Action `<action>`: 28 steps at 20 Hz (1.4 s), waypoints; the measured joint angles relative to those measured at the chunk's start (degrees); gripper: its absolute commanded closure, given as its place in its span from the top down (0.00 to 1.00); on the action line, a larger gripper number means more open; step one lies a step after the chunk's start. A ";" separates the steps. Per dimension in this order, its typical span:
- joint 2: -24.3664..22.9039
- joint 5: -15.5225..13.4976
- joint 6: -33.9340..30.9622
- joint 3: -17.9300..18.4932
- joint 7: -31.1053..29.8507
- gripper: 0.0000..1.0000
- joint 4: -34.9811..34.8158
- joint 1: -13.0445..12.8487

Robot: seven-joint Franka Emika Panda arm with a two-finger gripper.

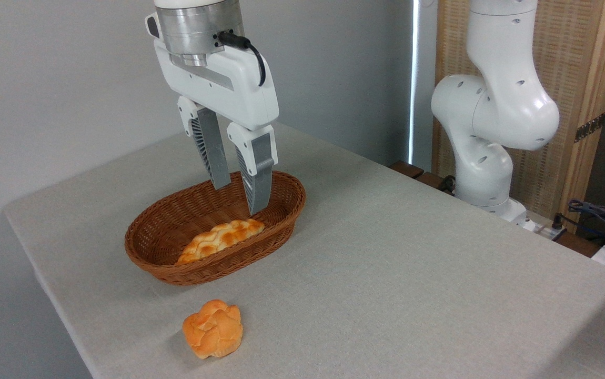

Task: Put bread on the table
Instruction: 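Lower the open gripper toward the braided bread in the wicker basket, then descend into the basket and close the gripper on the braided bread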

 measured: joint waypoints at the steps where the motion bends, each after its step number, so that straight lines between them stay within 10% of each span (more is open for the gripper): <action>1: 0.00 0.00 -0.02 -0.01 0.00 1.00 0.00 -0.05; 14: 0.74 -4.42 7.19 -1.38 -5.79 1.00 -8.64 -11.18; 23: 1.94 -4.51 27.39 -2.60 -6.52 1.00 -22.02 -11.78; 28: 2.53 -4.50 28.34 -3.39 -6.52 0.95 -24.14 -12.45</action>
